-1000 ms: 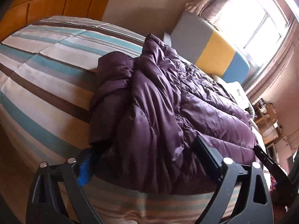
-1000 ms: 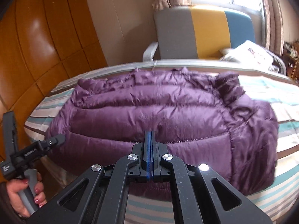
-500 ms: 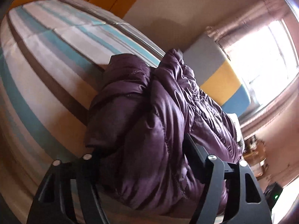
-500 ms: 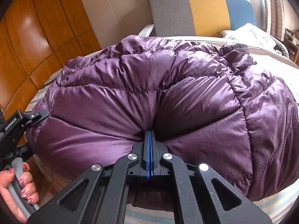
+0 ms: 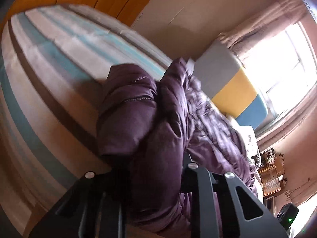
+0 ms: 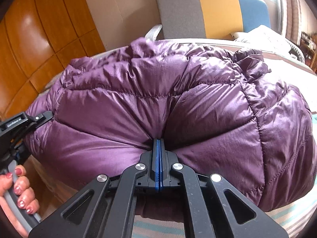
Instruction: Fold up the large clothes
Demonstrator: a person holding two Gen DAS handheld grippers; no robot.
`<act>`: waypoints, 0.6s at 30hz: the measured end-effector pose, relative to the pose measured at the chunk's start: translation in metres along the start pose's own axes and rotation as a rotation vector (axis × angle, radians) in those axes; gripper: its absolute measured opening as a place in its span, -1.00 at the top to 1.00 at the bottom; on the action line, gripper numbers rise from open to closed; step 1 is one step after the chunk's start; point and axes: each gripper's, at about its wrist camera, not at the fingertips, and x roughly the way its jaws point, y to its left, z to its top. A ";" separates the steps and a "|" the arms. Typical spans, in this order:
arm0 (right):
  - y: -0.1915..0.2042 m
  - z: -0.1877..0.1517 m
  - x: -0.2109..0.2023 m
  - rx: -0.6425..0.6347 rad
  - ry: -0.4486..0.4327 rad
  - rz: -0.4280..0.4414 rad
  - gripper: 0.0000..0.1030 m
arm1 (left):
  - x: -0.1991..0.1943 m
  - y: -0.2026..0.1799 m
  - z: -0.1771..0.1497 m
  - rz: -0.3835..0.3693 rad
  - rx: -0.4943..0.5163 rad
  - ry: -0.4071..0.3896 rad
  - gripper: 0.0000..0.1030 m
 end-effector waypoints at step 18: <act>-0.114 -0.004 -0.059 0.199 -0.135 -0.263 1.00 | -0.053 -0.091 0.006 -0.049 0.347 -0.232 0.66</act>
